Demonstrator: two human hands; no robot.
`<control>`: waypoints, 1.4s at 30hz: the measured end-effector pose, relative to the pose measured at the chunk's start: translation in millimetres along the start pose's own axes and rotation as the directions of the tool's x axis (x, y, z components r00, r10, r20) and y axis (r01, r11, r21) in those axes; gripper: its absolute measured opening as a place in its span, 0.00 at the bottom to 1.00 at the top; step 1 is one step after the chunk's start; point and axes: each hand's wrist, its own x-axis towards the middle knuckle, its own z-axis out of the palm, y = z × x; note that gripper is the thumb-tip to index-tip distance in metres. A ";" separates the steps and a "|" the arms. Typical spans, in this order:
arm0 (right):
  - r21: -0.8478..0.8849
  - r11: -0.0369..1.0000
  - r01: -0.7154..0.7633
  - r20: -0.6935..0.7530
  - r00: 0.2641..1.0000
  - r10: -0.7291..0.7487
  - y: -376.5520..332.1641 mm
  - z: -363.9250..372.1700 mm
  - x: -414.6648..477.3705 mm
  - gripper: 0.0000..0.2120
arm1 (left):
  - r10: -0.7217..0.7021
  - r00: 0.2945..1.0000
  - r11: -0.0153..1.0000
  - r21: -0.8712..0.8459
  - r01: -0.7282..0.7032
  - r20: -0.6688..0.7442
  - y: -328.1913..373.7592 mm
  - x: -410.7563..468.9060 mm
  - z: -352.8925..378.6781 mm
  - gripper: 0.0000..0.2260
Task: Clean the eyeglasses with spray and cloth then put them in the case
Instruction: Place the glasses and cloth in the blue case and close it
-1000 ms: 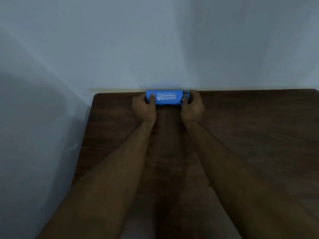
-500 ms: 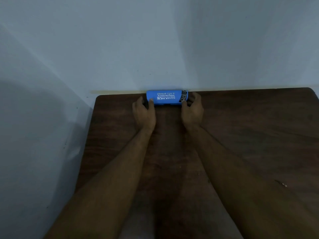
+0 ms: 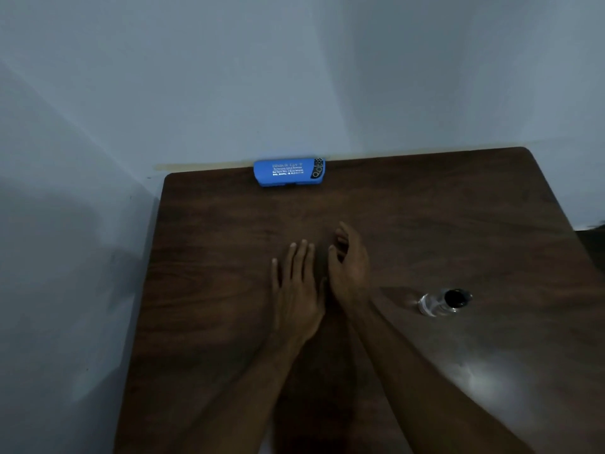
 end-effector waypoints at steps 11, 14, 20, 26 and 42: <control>-0.173 0.984 0.046 0.089 0.996 -0.031 22.4 -53.9 -61.0 0.23 | 0.010 0.999 0.982 0.185 -0.019 0.046 13.7 -17.2 9.9 0.33; -0.296 0.953 0.066 0.058 0.997 -0.051 28.3 -73.9 -88.7 0.15 | 0.013 1.000 0.979 0.201 -0.018 0.028 14.2 -18.0 9.7 0.34; -0.324 0.934 -0.149 -0.181 0.979 0.093 41.4 -128.7 -129.4 0.06 | 0.023 1.000 0.975 0.222 -0.026 0.014 14.0 -18.8 12.1 0.34; -0.206 0.909 -0.362 -0.361 0.891 0.274 46.4 -157.8 -117.7 0.17 | 0.031 0.999 0.973 0.229 -0.027 -0.011 15.0 -18.8 13.2 0.34; -0.230 0.929 -0.289 -0.256 0.939 0.229 39.0 -148.2 -59.2 0.22 | 0.016 1.000 0.968 0.251 -0.020 0.019 20.5 -19.3 7.9 0.35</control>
